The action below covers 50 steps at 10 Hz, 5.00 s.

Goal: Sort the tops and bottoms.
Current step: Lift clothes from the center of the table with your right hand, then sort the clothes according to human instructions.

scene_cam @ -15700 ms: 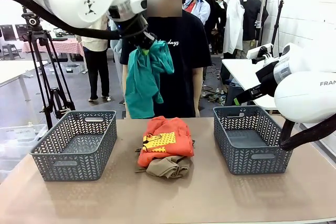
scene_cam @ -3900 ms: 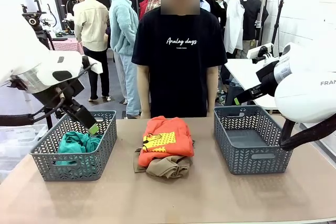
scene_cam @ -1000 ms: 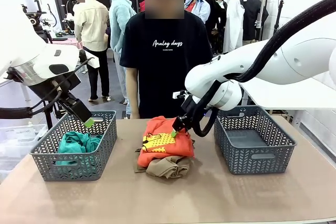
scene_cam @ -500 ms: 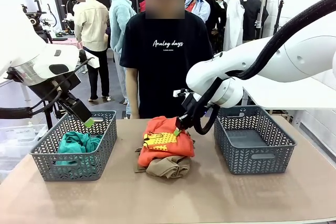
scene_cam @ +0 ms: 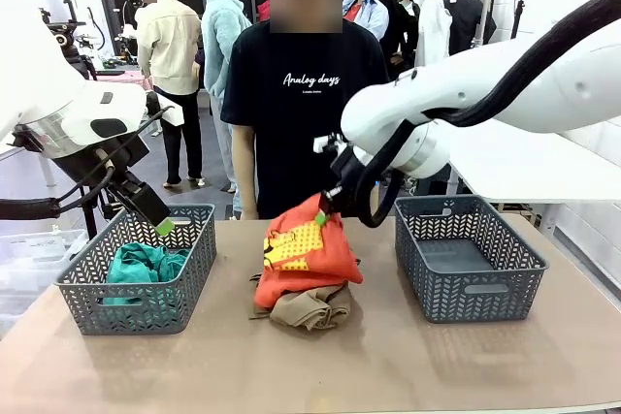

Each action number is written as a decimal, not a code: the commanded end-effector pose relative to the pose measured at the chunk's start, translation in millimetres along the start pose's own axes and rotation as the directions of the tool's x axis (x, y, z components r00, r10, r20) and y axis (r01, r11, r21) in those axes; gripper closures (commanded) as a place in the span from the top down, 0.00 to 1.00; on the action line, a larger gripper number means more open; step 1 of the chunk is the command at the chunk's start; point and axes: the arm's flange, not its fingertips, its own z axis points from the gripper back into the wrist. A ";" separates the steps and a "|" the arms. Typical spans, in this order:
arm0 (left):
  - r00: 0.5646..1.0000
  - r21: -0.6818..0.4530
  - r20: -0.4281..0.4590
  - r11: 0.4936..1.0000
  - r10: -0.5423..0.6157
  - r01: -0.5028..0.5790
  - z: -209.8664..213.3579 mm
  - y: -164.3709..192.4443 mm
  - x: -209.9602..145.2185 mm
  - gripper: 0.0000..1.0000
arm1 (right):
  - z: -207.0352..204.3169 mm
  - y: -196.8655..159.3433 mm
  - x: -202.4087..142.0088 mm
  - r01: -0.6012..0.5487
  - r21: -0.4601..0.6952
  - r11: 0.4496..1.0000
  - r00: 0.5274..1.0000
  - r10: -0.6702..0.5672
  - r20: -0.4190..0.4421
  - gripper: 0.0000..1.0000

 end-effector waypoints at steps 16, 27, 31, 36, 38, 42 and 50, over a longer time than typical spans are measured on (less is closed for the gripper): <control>1.000 -0.012 0.001 1.000 -0.001 0.001 -0.2 1.1 -1.2 0.91 | 260.4 149.3 62.2 -0.220 -0.316 0.923 0.809 0.354 0.469 0.00; 1.000 -0.012 0.001 1.000 -0.001 0.001 -0.2 1.1 -1.2 0.91 | 260.4 149.3 62.2 -0.220 -0.316 0.923 0.809 0.354 0.469 0.00; 1.000 -0.012 0.001 1.000 -0.001 0.001 -0.2 1.1 -1.2 0.91 | 260.4 149.3 62.2 -0.220 -0.316 0.923 0.809 0.354 0.469 0.00; 1.000 -0.012 0.001 1.000 -0.001 0.001 -0.2 1.1 -1.2 0.91 | 260.4 149.3 62.2 -0.220 -0.316 0.923 0.809 0.354 0.469 0.00; 1.000 -0.012 0.001 1.000 -0.001 0.001 -0.2 1.1 -1.2 0.91 | 260.4 149.3 62.2 -0.220 -0.316 0.923 0.809 0.354 0.469 0.00; 1.000 -0.012 0.001 1.000 -0.001 0.001 -0.2 1.1 -1.2 0.91 | 260.4 149.3 62.2 -0.220 -0.316 0.923 0.809 0.354 0.469 0.00; 1.000 -0.012 0.001 1.000 -0.001 0.001 -0.2 1.1 -1.2 0.91 | 260.4 149.3 62.2 -0.220 -0.316 0.923 0.809 0.354 0.469 0.00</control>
